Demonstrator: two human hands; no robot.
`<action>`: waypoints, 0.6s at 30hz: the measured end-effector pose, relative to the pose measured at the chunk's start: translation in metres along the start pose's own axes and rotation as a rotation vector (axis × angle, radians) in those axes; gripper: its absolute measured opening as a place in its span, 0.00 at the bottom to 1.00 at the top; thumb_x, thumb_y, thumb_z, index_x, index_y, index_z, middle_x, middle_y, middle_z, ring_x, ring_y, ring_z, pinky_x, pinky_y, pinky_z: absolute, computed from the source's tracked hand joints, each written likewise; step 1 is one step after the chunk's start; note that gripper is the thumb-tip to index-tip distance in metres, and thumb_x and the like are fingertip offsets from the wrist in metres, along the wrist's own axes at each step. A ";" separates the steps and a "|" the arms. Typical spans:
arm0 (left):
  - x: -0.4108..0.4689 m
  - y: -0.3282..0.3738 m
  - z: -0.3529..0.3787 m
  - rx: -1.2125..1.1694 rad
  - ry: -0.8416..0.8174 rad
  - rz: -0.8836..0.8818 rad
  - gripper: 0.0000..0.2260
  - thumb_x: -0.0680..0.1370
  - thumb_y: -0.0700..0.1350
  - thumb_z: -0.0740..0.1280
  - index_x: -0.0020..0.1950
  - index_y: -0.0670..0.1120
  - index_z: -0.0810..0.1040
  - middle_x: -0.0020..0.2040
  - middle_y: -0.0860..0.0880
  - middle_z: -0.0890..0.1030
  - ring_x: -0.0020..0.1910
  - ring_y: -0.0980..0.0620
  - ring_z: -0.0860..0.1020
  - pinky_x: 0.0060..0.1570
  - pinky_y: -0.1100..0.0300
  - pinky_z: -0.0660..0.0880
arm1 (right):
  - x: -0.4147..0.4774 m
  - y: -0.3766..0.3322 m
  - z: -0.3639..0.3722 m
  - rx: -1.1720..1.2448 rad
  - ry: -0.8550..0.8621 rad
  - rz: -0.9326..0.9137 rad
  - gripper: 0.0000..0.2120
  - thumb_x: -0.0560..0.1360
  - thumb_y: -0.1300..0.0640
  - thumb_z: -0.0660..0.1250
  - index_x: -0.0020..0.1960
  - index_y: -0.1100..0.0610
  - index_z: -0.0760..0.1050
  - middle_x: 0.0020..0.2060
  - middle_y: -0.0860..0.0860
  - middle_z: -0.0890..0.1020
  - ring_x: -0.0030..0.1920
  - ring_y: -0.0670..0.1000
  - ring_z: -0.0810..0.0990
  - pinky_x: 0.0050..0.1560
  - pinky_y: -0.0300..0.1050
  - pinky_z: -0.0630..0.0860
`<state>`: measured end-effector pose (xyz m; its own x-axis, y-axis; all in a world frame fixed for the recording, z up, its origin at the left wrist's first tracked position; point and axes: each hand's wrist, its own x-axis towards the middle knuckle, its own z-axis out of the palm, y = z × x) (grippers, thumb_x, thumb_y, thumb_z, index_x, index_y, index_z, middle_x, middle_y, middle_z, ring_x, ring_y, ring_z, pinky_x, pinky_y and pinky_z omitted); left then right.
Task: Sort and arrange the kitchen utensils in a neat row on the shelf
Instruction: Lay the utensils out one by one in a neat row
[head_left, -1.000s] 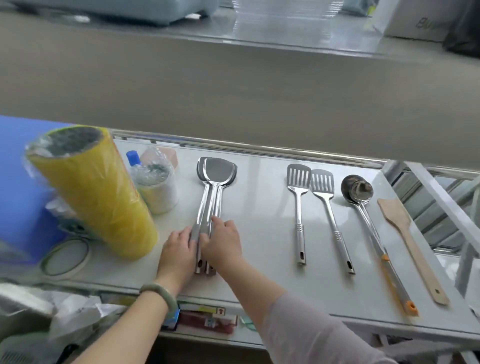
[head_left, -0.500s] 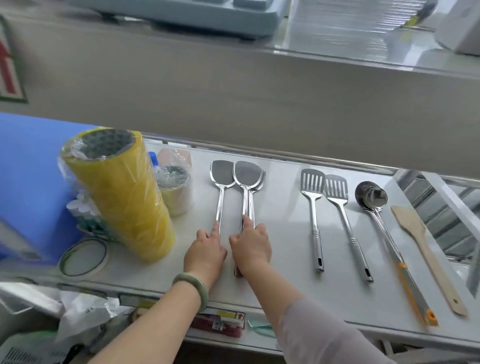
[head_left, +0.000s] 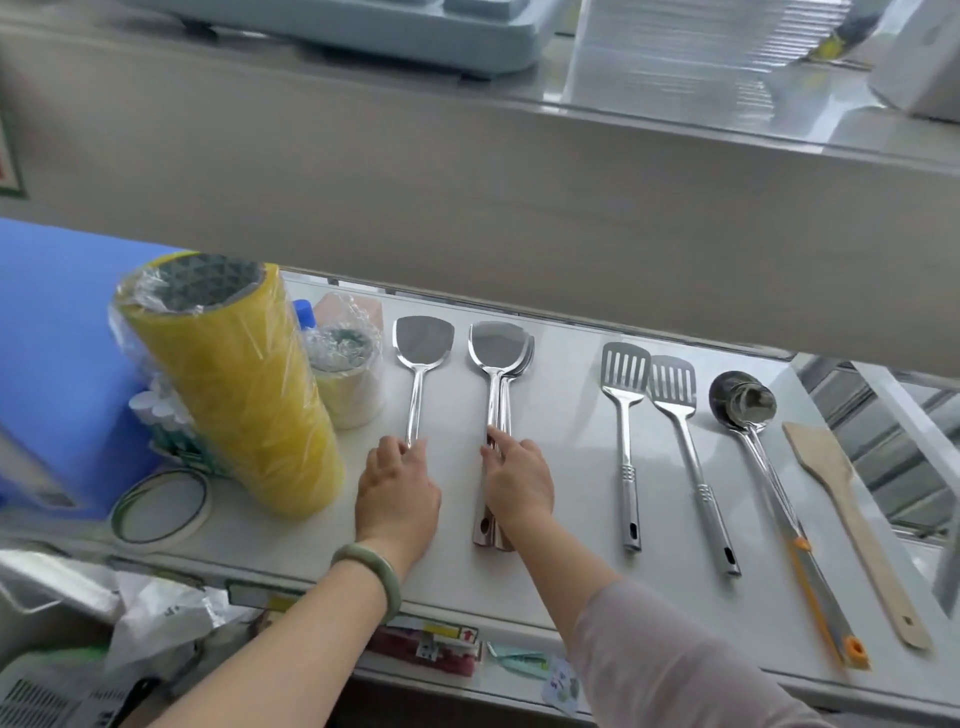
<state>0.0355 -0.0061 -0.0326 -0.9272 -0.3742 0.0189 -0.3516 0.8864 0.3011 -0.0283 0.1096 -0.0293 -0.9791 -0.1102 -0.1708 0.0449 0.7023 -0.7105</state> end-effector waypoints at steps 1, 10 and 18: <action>-0.003 0.008 0.002 -0.053 0.004 0.042 0.21 0.78 0.46 0.58 0.72 0.47 0.63 0.62 0.43 0.68 0.61 0.45 0.69 0.64 0.55 0.67 | -0.001 0.001 0.001 0.005 0.009 -0.001 0.18 0.80 0.53 0.55 0.69 0.47 0.69 0.57 0.52 0.74 0.58 0.53 0.76 0.55 0.41 0.69; -0.012 0.050 0.018 -0.192 -0.238 0.058 0.17 0.80 0.47 0.55 0.68 0.45 0.66 0.62 0.42 0.72 0.59 0.42 0.74 0.57 0.53 0.70 | 0.000 0.008 -0.006 -0.102 0.033 -0.005 0.23 0.79 0.56 0.55 0.74 0.57 0.61 0.66 0.58 0.73 0.66 0.56 0.71 0.64 0.44 0.67; -0.006 0.055 0.009 -0.122 -0.330 -0.032 0.26 0.77 0.47 0.62 0.72 0.41 0.61 0.64 0.40 0.70 0.62 0.41 0.73 0.59 0.54 0.70 | -0.003 0.014 -0.008 -0.281 0.120 0.036 0.20 0.78 0.58 0.54 0.69 0.57 0.66 0.57 0.58 0.75 0.56 0.59 0.77 0.50 0.47 0.74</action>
<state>0.0201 0.0474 -0.0244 -0.9146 -0.2753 -0.2960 -0.3818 0.8290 0.4085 -0.0265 0.1249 -0.0335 -0.9951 -0.0099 -0.0985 0.0394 0.8729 -0.4863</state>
